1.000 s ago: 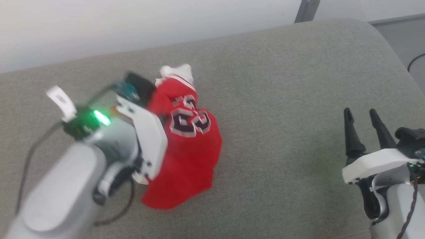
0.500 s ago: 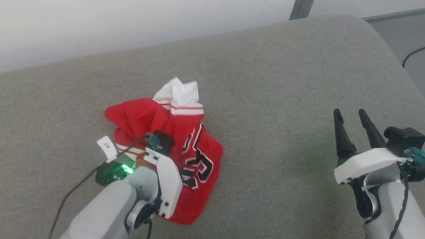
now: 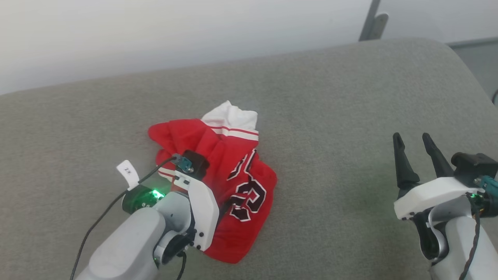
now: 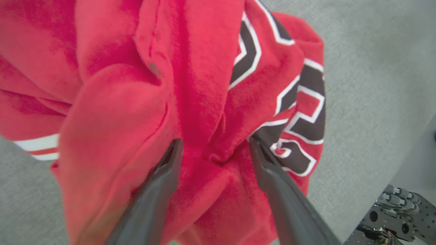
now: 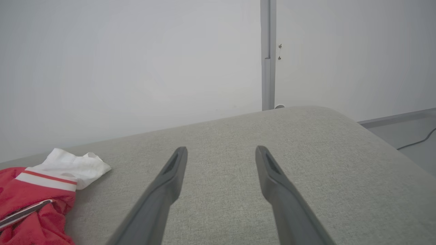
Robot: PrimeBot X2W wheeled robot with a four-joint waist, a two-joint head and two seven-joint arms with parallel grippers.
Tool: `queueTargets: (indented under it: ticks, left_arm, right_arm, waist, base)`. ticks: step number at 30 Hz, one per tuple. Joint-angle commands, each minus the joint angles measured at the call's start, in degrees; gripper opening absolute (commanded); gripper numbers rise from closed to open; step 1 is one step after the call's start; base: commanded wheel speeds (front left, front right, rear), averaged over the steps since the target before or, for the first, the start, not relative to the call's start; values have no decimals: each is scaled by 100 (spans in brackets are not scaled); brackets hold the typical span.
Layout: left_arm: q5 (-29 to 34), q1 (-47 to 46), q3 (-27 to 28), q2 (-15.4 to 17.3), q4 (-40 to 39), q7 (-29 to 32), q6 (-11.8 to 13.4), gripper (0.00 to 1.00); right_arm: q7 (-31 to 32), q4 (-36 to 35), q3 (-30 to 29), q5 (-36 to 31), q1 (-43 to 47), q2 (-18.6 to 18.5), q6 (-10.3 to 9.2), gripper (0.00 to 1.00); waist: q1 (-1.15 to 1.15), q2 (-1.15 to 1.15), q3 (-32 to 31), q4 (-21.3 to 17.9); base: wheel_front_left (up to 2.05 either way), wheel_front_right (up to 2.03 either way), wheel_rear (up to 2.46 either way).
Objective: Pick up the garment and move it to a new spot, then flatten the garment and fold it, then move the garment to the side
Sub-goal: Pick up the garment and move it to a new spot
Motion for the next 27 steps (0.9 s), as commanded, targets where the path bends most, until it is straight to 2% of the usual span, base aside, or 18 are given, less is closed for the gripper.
queueTargets:
  ticks: [1,9,19,27]
  left_arm:
    - [-11,-41,51,35,-37,-84,-21,100]
    - [30,120,447,410,-364,-980,-72,100]
    - [-217,732,1496,1026,-461,-2565,157,100]
    - [-437,1354,2171,1390,-377,-3491,203,100]
  right_arm:
    - [4,3,-14,-27,78,-29,2,100]
    - [62,-48,-62,-60,260,-79,2,100]
    - [124,-124,-294,-130,584,-100,2,100]
    - [186,-225,-430,-174,708,-81,2,100]
  waist:
    - [0,0,-120,125]
    - [0,0,-465,490]
    - [0,0,-812,955]
    - [0,0,-902,1155]
  base:
    - [0,0,0]
    - [0,0,0]
    - [0,0,0]
    - [0,0,0]
